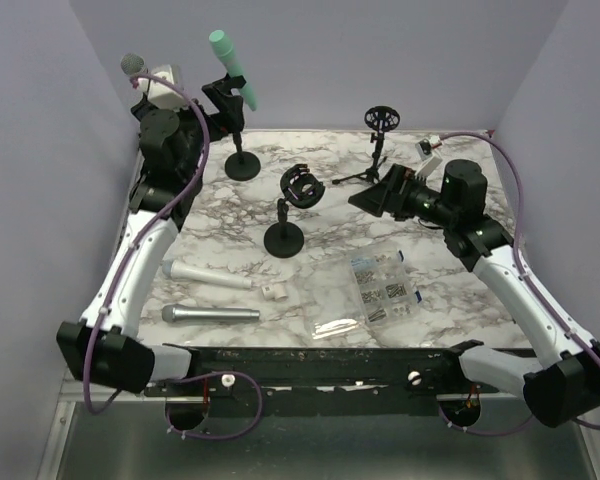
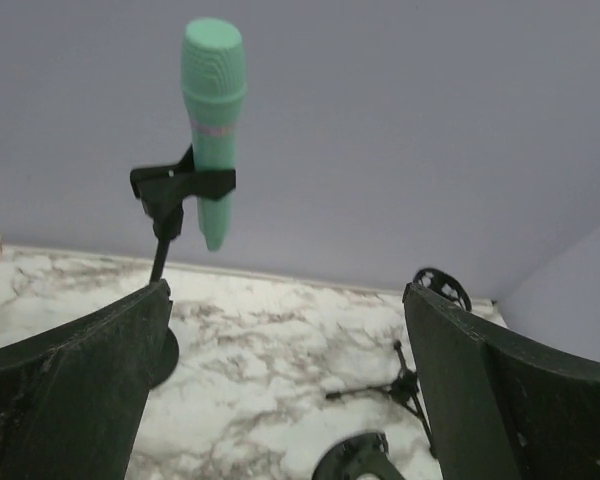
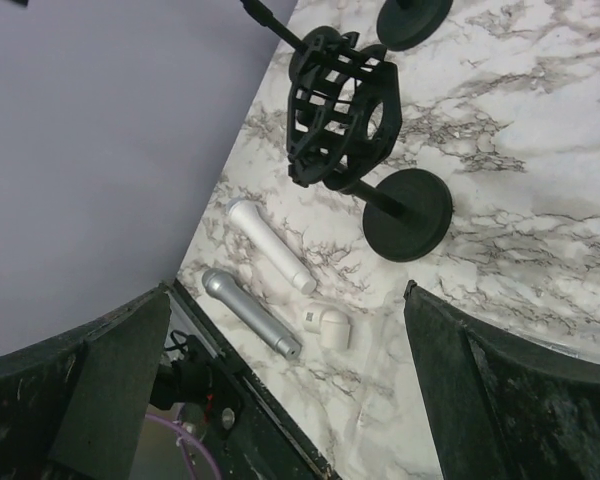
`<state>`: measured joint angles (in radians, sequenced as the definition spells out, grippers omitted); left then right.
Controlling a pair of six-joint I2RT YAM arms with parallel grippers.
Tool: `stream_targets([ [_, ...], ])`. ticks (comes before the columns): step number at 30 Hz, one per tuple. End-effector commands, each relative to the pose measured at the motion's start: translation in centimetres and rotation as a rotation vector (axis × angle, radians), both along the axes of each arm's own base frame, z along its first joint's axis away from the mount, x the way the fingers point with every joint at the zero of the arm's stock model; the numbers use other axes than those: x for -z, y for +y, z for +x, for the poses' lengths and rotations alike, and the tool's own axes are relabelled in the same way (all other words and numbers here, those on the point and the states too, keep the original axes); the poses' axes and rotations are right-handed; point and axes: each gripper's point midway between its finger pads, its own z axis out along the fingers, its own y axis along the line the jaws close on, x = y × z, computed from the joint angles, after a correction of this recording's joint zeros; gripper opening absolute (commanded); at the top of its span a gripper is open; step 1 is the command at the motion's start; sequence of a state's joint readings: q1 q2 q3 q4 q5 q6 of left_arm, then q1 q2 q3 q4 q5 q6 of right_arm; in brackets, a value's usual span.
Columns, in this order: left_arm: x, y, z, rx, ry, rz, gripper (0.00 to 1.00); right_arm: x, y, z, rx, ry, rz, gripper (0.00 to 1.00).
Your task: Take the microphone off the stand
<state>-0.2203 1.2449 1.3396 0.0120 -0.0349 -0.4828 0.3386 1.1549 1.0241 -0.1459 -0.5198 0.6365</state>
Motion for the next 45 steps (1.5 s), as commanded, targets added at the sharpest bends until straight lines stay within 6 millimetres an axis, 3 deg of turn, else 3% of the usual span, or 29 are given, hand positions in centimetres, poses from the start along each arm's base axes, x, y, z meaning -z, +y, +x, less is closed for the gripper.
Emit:
stream_targets([
  [1, -5.3, 1.4, 5.6, -0.118, -0.18, 0.032, 0.99, -0.1, -1.4, -1.4, 0.03, -0.017, -0.058, 1.0],
  [7, -5.1, 2.1, 12.0, -0.223, -0.22, 0.095, 0.99, 0.6, -2.8, -0.9, 0.081, -0.02, -0.151, 1.0],
  [14, -4.0, 2.4, 17.8, -0.274, -0.308, 0.123, 0.98, 0.1, -2.7, 0.1, 0.088, -0.036, -0.175, 1.0],
  [18, -2.4, 2.7, 20.5, -0.304, -0.31, 0.093, 0.92, 0.5, -2.7, 0.8, 0.094, -0.019, -0.188, 1.0],
  [23, -0.2, 3.2, 22.1, -0.348, -0.321, 0.079, 0.86, 1.5, -2.8, 1.3, 0.108, 0.003, -0.208, 1.0],
  [26, 0.3, 3.0, 22.6, -0.343, -0.349, 0.109, 0.77, 1.9, -2.9, 1.6, 0.114, 0.016, -0.219, 1.0],
  [29, 0.1, 2.6, 22.6, -0.325, -0.38, 0.143, 0.59, 2.1, -3.0, 1.8, 0.121, 0.025, -0.226, 1.0],
  [33, 0.0, 2.5, 21.9, -0.317, -0.387, 0.189, 0.44, 1.7, -3.1, 2.0, 0.131, 0.012, -0.229, 1.0],
  [45, -2.9, 1.9, 14.8, -0.251, -0.38, 0.237, 0.08, 1.0, -3.0, 1.4, 0.119, -0.012, -0.208, 1.0],
])
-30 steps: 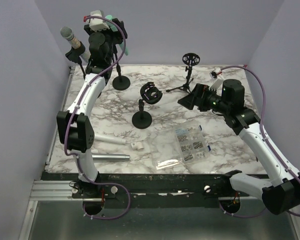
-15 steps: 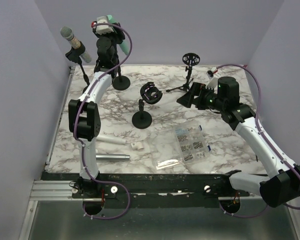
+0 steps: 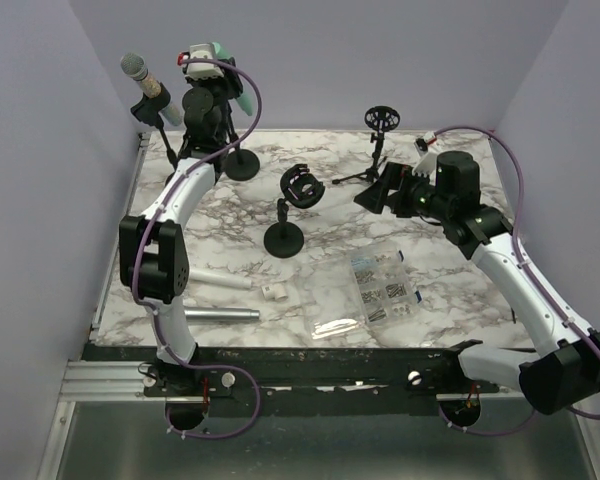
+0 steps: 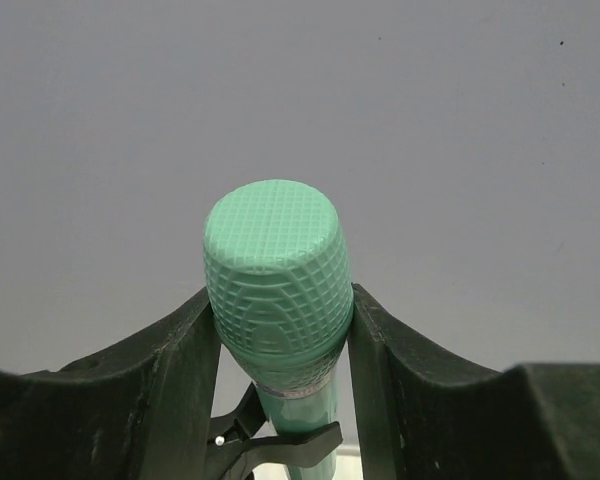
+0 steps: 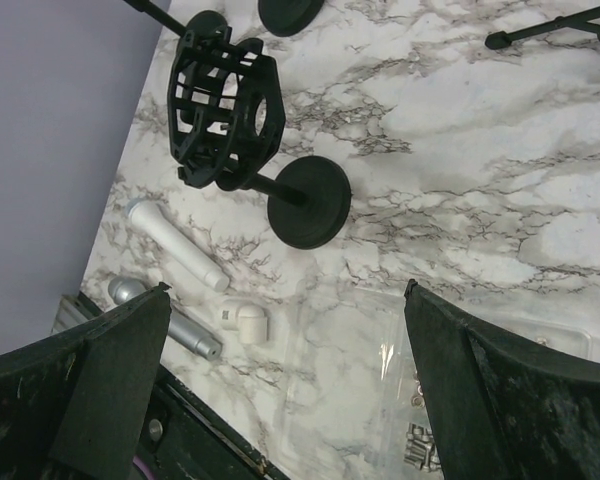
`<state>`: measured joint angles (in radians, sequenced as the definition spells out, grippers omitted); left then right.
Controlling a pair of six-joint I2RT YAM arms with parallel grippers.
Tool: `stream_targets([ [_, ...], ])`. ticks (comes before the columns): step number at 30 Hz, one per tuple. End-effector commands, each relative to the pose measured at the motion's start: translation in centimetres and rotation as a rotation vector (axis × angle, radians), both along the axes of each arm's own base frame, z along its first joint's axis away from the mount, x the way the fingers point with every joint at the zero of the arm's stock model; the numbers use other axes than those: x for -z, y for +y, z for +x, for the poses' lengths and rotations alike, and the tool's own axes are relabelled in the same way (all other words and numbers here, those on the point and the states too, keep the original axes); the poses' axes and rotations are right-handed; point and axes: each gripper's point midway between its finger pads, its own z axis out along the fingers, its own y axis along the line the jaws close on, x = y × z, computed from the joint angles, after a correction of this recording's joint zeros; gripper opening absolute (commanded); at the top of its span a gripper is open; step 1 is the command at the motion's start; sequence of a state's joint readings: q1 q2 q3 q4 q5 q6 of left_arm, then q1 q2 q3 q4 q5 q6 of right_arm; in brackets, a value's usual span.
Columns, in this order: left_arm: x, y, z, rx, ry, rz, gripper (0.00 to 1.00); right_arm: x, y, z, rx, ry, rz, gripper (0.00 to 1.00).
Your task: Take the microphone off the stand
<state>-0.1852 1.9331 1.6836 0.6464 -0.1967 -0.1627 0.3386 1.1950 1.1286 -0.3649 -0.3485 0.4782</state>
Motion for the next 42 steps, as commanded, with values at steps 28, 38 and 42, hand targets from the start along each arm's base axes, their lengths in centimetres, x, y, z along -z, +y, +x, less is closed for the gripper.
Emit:
stream_targets([
  [28, -0.5, -3.6, -15.8, 0.193, 0.173, -0.066, 0.0, -0.9, 0.5, -2.2, -0.036, -0.039, 0.099, 1.0],
  [38, -3.2, -3.5, -16.4, 0.184, 0.137, -0.056, 0.0, -0.5, 0.8, -1.8, -0.033, -0.031, 0.121, 1.0],
  [42, -3.6, -3.6, -16.6, 0.189, 0.13, -0.061, 0.0, -0.3, 1.1, -1.6, -0.042, -0.02, 0.13, 1.0],
])
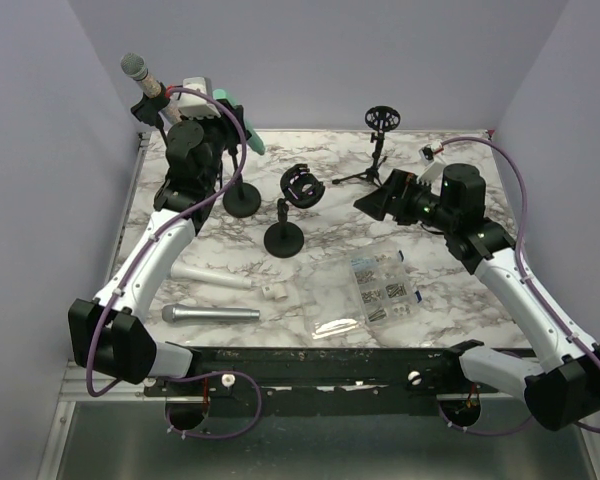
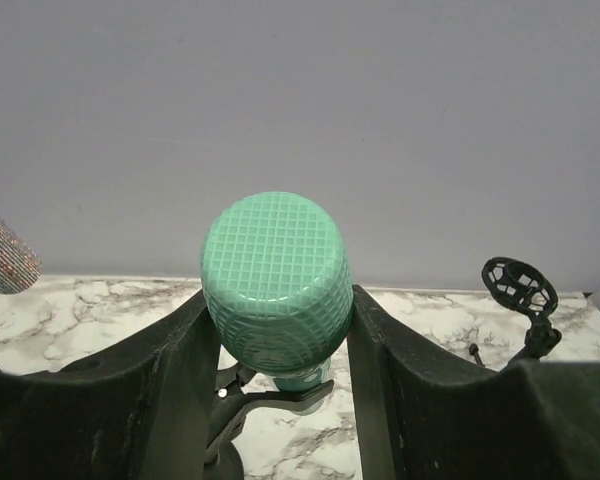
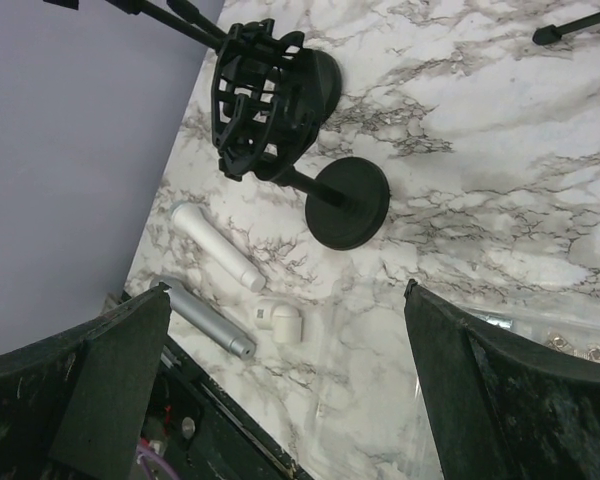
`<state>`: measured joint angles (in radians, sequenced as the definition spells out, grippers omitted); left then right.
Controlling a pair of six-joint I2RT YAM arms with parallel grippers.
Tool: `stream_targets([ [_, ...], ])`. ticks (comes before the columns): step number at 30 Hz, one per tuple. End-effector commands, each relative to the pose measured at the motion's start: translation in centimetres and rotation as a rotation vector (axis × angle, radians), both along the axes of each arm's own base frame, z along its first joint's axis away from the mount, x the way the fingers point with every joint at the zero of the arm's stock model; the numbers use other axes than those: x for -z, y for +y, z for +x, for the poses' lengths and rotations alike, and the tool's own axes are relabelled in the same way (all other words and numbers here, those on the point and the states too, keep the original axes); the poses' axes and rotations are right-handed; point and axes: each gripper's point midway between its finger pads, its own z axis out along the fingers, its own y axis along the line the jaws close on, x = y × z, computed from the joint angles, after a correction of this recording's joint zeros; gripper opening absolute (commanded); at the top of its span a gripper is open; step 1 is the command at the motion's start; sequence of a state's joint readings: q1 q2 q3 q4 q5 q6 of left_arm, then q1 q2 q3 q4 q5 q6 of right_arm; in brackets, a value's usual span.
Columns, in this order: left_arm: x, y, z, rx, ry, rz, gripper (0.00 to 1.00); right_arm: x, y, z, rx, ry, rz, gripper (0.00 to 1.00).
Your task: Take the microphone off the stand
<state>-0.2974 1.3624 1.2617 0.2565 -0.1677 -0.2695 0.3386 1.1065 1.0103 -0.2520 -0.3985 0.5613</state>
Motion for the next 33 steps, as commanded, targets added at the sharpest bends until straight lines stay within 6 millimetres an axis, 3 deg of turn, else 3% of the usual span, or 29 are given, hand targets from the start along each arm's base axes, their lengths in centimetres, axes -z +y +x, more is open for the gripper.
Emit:
stream_targets([
  [1, -4.8, 0.0, -1.4, 0.008, -0.099, -0.041, 0.0, 0.0, 0.7, 0.1, -0.029, -0.001, 0.028, 1.0],
  [11, -5.0, -0.4, -1.2, 0.005, -0.039, -0.094, 0.0, 0.2, 1.0, 0.3, -0.037, 0.0, 0.022, 1.0],
  [20, -2.5, -0.8, -0.6, 0.009, 0.003, -0.048, 0.01, 0.1, 1.6, 1.0, -0.054, -0.025, -0.003, 1.0],
  [22, -2.3, -0.9, -0.8, 0.016, -0.003, -0.046, 0.16, -0.3, 1.7, 1.3, -0.058, -0.045, -0.018, 1.0],
  [24, -2.1, -0.8, -1.0, 0.014, 0.006, -0.052, 0.39, -1.1, 1.9, 1.6, -0.063, -0.074, -0.029, 1.0],
  [28, -2.4, -0.5, -2.0, 0.013, 0.023, -0.062, 0.74, -2.2, 3.1, 2.7, -0.079, -0.135, -0.066, 1.0],
  [33, -4.8, 0.2, -5.3, 0.04, 0.017, -0.058, 0.94, -4.6, 5.6, 4.8, -0.065, -0.245, -0.132, 1.0],
])
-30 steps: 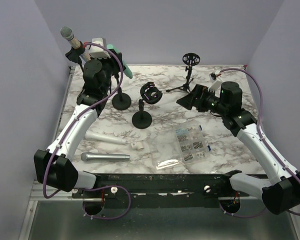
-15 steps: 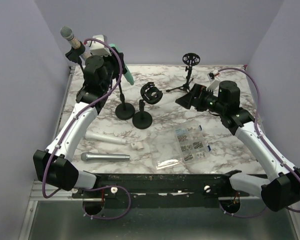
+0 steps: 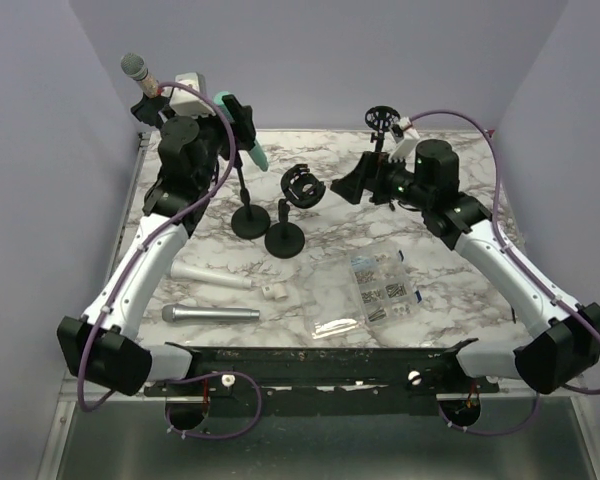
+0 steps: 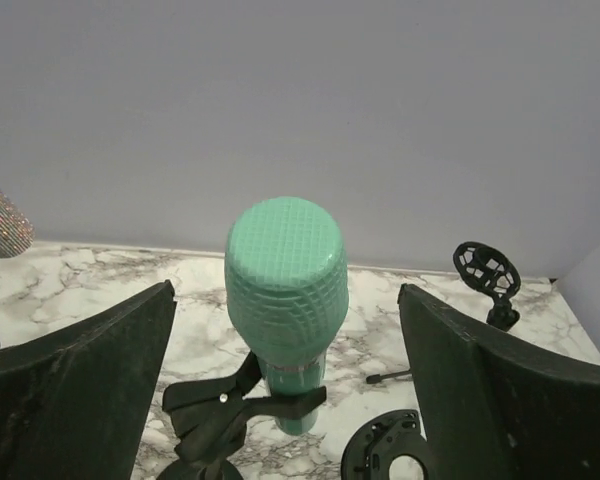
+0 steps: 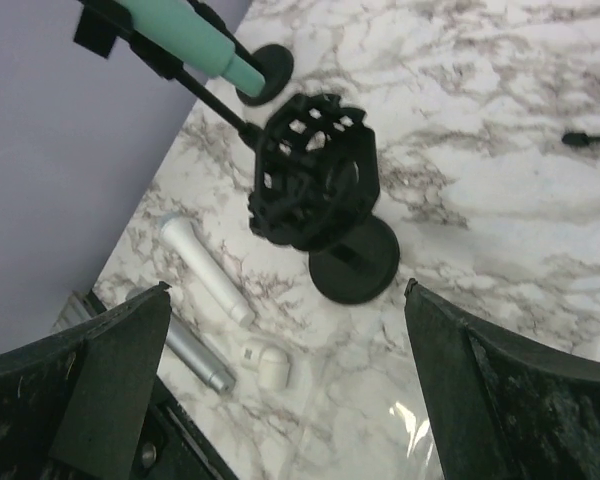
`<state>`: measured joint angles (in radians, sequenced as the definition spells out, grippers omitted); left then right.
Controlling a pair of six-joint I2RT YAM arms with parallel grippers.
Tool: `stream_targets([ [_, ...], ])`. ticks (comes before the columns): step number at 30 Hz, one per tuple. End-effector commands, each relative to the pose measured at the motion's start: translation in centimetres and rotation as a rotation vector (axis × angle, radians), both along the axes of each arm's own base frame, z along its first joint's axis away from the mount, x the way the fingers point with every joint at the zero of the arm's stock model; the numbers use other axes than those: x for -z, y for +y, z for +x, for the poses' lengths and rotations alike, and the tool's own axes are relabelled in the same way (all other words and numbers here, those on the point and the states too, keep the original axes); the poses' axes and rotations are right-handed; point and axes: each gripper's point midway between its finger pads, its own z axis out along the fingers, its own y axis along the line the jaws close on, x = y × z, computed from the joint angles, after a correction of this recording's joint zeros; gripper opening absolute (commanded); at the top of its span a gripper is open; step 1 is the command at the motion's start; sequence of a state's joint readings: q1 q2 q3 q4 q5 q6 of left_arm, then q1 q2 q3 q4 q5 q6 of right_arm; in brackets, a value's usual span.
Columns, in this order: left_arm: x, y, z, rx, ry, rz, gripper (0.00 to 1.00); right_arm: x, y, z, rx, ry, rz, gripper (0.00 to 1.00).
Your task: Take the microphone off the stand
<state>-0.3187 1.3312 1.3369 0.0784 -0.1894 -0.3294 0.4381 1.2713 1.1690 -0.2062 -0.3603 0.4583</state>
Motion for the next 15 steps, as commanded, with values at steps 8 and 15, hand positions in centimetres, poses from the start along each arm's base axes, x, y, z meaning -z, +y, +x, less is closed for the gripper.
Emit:
stream_targets([
  [8, -1.7, 4.3, -11.0, -0.001, -0.005, 0.035, 0.98, -7.7, 7.9, 5.9, -0.011, -0.386, -0.089, 1.0],
  [15, 7.1, 7.6, -14.0, -0.113, 0.195, 0.136, 0.99, -11.8, 14.9, 7.7, -0.109, -0.566, -0.065, 0.9],
])
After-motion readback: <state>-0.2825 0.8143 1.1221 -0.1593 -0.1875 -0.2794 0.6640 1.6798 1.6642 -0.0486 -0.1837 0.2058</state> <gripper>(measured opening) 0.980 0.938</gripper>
